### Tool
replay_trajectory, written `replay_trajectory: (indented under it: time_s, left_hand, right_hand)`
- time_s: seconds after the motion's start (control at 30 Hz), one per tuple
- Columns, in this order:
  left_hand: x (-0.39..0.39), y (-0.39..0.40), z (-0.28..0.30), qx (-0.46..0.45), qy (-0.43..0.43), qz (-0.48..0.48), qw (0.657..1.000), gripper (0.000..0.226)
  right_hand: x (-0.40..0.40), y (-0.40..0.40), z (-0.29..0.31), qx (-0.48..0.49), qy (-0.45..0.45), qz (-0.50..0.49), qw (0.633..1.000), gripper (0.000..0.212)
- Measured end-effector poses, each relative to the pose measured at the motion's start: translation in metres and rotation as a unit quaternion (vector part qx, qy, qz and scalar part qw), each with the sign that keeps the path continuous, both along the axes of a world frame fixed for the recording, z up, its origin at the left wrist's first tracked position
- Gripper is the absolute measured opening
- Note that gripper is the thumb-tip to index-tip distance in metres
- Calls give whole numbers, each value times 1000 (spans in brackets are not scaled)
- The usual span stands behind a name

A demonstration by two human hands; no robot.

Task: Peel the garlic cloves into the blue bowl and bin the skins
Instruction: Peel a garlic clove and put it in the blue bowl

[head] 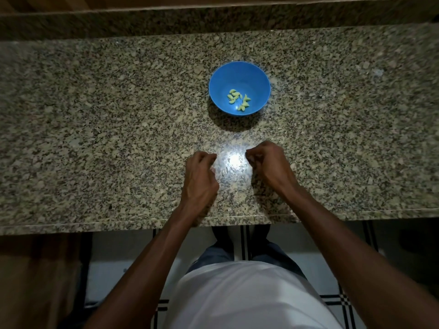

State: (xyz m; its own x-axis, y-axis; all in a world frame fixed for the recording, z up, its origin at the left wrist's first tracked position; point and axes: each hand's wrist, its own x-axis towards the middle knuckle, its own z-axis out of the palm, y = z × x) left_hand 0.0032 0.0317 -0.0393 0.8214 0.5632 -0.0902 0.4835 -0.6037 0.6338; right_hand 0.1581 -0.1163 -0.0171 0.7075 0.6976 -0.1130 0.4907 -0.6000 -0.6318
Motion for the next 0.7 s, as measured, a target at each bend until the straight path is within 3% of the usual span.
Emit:
replay_trajectory:
  time_s: [0.13, 0.23, 0.33, 0.47, 0.7]
  left_hand:
    - [-3, -7, -1, -15, 8, -90, 996, 50]
    - [-5, -12, -3, -14, 6, -106, 994, 62]
    - [-5, -17, -5, 2, -2, -102, 995, 52]
    - [-2, -18, -3, 10, -6, -90, 996, 37]
    - [8, -24, 8, 15, -8, -75, 997, 22]
  right_hand:
    - [-22, 13, -9, -36, -9, 96, 995, 7]
    - [-33, 8, -12, -50, -24, 132, 990, 20]
    - [-33, 1, -12, -63, -39, 143, 987, 29]
    - [-37, -1, -12, -80, -52, 153, 984, 22]
    - [-53, 4, -7, -75, 5, 87, 993, 26]
